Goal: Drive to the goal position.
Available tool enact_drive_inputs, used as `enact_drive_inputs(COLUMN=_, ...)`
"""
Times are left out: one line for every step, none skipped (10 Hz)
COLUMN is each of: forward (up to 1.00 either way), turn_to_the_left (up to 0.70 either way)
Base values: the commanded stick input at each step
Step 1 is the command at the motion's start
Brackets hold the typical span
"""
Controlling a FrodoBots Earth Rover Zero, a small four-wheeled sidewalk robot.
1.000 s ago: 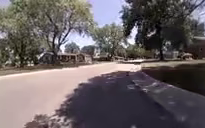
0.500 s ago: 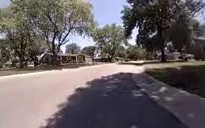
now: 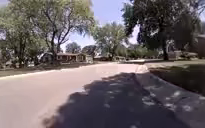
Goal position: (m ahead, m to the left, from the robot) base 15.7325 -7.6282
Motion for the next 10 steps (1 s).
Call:
enact_drive_inputs(forward=0.7, turn_to_the_left=0.0)
enact_drive_inputs(forward=0.7, turn_to_the_left=-0.35)
enact_drive_inputs(forward=0.7, turn_to_the_left=-0.35)
enact_drive_inputs(forward=0.7, turn_to_the_left=-0.18)
enact_drive_inputs(forward=0.7, turn_to_the_left=0.0)
enact_drive_inputs(forward=0.7, turn_to_the_left=0.0)
enact_drive_inputs(forward=0.7, turn_to_the_left=0.0)
enact_drive_inputs(forward=0.7, turn_to_the_left=0.0)
enact_drive_inputs(forward=0.7, turn_to_the_left=0.0)
enact_drive_inputs(forward=0.7, turn_to_the_left=0.0)
